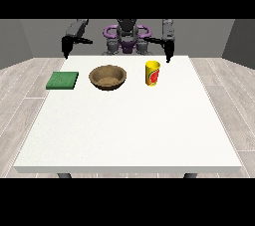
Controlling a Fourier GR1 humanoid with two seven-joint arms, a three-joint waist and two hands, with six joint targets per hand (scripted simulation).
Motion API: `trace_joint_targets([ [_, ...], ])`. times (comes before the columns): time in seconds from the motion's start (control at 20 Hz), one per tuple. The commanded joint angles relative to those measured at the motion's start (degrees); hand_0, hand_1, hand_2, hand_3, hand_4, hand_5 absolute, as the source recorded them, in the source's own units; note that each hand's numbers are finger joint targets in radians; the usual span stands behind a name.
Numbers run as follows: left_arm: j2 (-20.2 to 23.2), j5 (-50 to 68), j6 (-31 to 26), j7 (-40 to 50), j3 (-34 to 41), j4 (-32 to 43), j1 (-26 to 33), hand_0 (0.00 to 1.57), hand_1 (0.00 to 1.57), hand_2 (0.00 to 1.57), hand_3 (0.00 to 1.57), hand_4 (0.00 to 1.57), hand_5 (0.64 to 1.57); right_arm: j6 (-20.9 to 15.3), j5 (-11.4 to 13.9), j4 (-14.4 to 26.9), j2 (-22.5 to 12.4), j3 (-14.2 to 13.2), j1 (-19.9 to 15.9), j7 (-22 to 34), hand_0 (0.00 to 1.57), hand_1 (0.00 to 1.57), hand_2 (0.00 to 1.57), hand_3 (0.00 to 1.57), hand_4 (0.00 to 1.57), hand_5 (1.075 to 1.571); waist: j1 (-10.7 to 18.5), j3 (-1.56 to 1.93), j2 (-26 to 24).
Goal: Pick the cup and pour the ball into the bowl, then pick the bowl and place it on the pad
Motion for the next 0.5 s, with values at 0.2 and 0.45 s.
trace_joint_targets([
  [0.2, -1.24, -1.48, 1.98, -9.14, 2.38, 13.94, -3.89, 0.0, 0.0, 0.0, 0.0, 0.0, 1.238, 4.49, -1.18, 6.57, -2.39, -2.09, 0.92, -4.85, 0.0, 0.0, 0.0, 0.0, 0.0, 1.563, -2.04, 0.01, 0.08],
  [0.45, -2.69, -1.11, 4.89, -18.65, 5.61, 23.53, -9.29, 0.0, 0.0, 0.0, 0.0, 0.0, 1.271, 4.59, -2.58, 6.18, -4.15, -3.3, -4.6, -3.78, 0.0, 0.0, 0.0, 0.0, 0.0, 1.559, -3.95, -0.02, 5.76],
])
